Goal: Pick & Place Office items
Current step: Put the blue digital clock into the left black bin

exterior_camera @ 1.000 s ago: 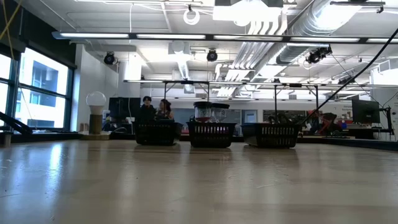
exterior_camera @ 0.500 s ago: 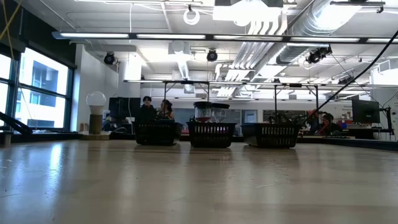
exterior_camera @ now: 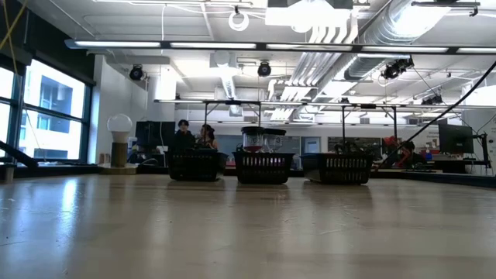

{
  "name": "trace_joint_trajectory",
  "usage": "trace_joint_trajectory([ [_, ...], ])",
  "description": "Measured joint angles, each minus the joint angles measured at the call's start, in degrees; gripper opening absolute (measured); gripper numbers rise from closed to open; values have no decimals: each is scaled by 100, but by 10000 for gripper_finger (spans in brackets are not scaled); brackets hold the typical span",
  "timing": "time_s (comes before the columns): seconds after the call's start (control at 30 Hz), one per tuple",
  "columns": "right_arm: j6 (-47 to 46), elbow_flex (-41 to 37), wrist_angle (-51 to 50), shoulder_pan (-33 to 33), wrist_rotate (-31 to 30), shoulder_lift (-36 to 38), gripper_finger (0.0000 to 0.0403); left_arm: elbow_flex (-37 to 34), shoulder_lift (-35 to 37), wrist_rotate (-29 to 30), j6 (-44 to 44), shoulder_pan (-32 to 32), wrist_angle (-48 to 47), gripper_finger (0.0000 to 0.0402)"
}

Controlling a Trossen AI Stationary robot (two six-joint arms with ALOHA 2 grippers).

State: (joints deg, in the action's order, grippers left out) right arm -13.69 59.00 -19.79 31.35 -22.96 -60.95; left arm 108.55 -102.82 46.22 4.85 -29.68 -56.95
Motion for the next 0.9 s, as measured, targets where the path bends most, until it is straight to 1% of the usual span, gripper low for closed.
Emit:
trace_joint_trajectory([
  [0.13, 52, 0, -65, 56, -303, -13, 248, 4, 349, -870, 427, 886, -679, 148],
  [0.27, 275, 0, -54, -153, -717, -38, 248, 4, 566, -2052, 524, 2004, -1155, 148],
  [0.37, 436, 0, -79, -401, -867, -57, 248, 4, 578, -2772, 170, 2917, -1398, 148],
  [0.47, 468, 0, -74, -653, -833, -107, 248, 4, 471, -3693, -280, 3781, -1433, 148],
  [0.53, 446, 0, -203, -797, -817, -135, 248, 4, 360, -4127, -522, 4276, -1433, 148],
  [0.6, 429, -4, -376, -931, -725, -146, 248, 4, 247, -4398, -767, 4669, -1443, 148],
  [0.73, 331, -1, -444, -1129, -537, -193, 248, 4, 24, -4621, -1221, 5253, -1527, 148],
  [0.8, 330, -2, -542, -1172, -516, -205, 248, 11, -124, -4746, -1392, 5431, -1657, 148],
  [0.9, 318, -2, -670, -1286, -516, -192, 248, 78, -359, -4781, -1655, 5566, -1982, 148],
])
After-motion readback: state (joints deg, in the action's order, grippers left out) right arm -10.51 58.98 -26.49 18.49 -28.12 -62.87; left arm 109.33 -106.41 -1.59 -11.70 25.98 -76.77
